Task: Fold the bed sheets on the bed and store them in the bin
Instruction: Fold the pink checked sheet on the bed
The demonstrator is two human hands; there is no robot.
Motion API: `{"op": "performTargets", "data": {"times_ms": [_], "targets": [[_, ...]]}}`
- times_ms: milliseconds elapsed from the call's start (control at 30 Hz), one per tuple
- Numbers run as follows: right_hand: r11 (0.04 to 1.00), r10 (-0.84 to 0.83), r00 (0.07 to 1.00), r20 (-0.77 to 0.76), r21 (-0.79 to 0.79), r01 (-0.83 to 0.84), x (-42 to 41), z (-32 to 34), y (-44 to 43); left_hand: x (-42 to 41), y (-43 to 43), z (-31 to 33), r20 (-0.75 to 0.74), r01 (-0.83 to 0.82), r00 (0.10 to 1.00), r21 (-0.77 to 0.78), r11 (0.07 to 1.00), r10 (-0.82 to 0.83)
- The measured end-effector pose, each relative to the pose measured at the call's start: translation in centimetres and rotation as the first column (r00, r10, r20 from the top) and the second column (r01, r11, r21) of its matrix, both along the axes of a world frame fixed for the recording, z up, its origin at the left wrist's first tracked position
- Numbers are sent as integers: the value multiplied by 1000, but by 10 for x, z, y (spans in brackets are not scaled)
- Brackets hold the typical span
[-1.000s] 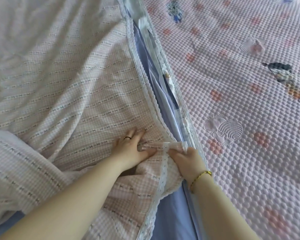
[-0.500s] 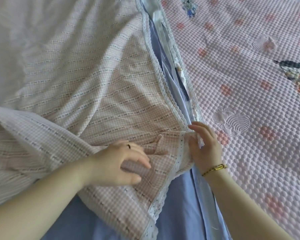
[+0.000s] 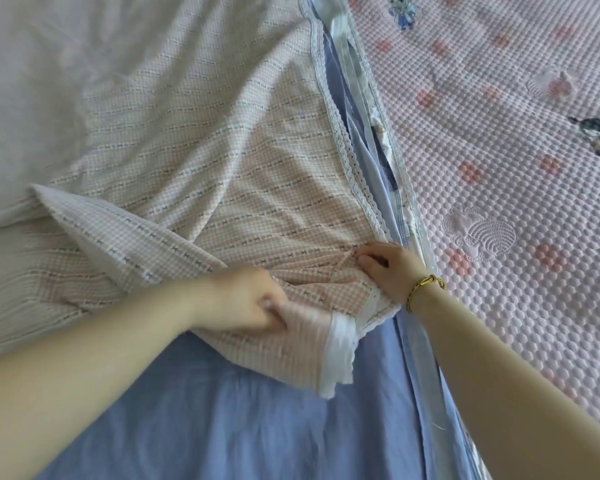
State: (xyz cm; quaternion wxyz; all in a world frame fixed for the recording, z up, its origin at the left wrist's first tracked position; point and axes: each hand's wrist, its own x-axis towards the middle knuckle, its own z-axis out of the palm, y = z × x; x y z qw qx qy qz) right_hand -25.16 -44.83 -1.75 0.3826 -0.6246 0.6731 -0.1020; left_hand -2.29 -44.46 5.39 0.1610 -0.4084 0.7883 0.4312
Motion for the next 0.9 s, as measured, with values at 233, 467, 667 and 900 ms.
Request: {"op": "performTargets", "data": {"times_ms": [233, 467, 667, 900], "targets": [[873, -473, 778, 414, 340, 350, -5, 1, -8, 6, -111, 34, -585, -829, 537, -233, 508, 608], [955, -120, 974, 190, 291, 61, -16, -6, -19, -11, -188, 14, -535, -825, 565, -385, 413, 629], [926, -377, 873, 308, 109, 362, -16, 0, -25, -36, -210, -3, -517, -832, 547, -420, 362, 658], [904, -403, 888, 220, 247, 349, -74, 47, 4, -86, -214, -35, -432, -769, 639, -376, 517, 636]]}}
